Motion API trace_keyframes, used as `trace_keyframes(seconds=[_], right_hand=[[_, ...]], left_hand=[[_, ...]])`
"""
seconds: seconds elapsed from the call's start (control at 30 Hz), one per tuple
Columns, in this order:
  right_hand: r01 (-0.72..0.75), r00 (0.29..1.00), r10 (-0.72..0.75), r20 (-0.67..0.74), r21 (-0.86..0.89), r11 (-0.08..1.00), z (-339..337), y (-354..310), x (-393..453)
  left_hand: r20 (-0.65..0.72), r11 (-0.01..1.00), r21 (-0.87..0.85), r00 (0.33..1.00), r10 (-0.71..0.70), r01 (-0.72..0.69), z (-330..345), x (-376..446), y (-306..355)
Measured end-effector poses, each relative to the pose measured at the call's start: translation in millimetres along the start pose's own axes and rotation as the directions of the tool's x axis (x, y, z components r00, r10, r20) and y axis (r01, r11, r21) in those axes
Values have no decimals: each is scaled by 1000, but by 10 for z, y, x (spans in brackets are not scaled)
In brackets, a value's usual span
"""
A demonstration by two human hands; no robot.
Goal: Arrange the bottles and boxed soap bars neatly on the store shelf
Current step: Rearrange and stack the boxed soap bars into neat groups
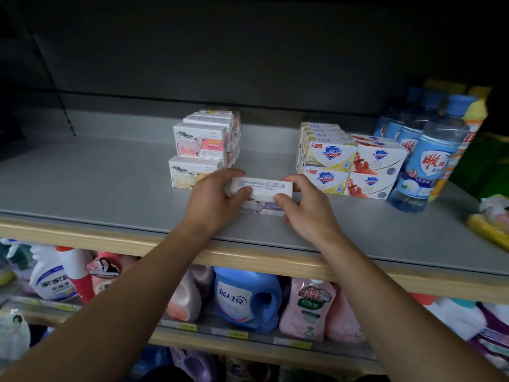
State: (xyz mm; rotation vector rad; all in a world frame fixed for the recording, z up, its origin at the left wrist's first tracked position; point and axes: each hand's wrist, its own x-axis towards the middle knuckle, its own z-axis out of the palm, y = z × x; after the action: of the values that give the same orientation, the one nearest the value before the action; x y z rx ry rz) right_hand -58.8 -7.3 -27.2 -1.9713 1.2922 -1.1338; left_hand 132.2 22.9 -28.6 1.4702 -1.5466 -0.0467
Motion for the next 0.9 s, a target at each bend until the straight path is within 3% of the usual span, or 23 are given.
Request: trace_keyframes(seconds=[0.1,0.2,0.27,0.4,0.6,0.9], right_hand=[[24,999,-17,46,-155,988,-92,16,80],[92,996,-84,40,-333,938,-253,65,164],[143,982,-184,-52,-434,889,-387,99,243],[210,889,-415,-191,-637,742,-590,163,519],[110,945,-313,-93,-812,573,-621,368,936],[113,878,-427,-218,-771,627,-458,559,994]], left_hand=[[43,915,280,956,290,-290,31,62,52],[164,854,348,922,350,-386,131,77,76],[174,835,384,919,354,-394,196,96,64],[148,800,463,924,354,-381,331,235,16],[154,816,508,961,229,-275,602,642,-114],[150,839,517,983,109,-172,1249,1448,-421]])
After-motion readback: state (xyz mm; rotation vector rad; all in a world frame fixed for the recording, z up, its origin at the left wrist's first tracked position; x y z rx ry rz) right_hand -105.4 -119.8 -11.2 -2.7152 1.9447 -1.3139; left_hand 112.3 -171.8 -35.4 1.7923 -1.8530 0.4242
